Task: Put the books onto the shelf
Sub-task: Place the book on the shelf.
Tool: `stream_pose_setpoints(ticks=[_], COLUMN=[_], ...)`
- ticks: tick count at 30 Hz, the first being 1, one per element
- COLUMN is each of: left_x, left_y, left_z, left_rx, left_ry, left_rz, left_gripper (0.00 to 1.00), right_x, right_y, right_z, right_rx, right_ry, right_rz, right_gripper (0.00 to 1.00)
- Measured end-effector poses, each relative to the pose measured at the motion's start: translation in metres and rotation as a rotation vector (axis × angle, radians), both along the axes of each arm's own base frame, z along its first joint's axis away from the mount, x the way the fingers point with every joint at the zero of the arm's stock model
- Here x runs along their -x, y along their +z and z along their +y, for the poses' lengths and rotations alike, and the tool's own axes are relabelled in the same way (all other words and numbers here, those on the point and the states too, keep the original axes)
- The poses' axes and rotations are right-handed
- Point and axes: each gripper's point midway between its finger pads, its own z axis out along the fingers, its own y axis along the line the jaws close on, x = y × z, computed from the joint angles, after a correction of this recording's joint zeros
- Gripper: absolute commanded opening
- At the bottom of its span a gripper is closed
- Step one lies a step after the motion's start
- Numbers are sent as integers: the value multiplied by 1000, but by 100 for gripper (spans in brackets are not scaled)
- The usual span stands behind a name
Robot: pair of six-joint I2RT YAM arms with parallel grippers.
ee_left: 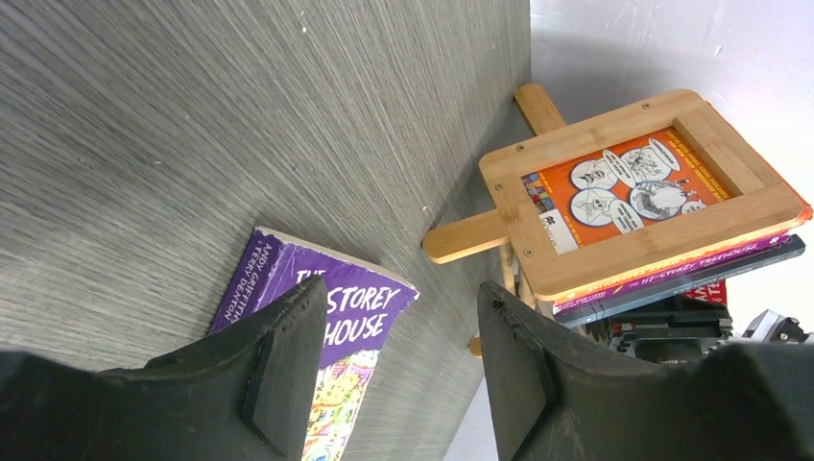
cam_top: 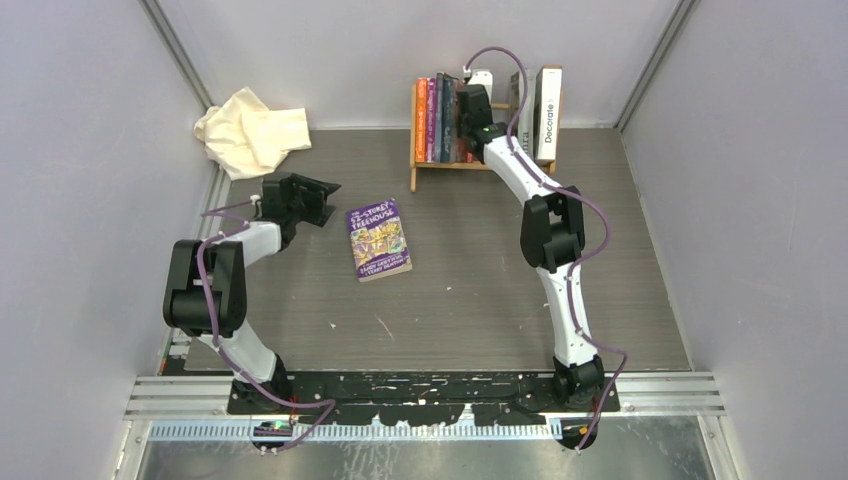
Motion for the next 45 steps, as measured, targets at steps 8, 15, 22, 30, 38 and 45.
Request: stream_pose_setpoints(ticks=[8,15,22,30,38,45], left_x=[0,-3,-2,1,2,2], left_y=[2,7,7,7,7,8], left_z=[-5,-8,-13,-23,-27,-27], left_rx=[1,1,0,-3,-3,-3], left_ry=[-10,-17,-29,-51,-62,-62], left_rz=[-5,-19,-19,-19,-20,-20], left_gripper=[59,58,57,57,56,56], right_x=[1,5,19,45,56,53], right_y=[20,74,110,76,64,60], right_z=[-2,-3,-4,-4,-4,-4], right_rx=[13,-18,-106,-129,-128,-135], right_ry=[2,-10,-28,-39,-42,-47], right_rz=[-3,-44,-45,127,191,192], right_gripper=[1,1,1,1,1,4])
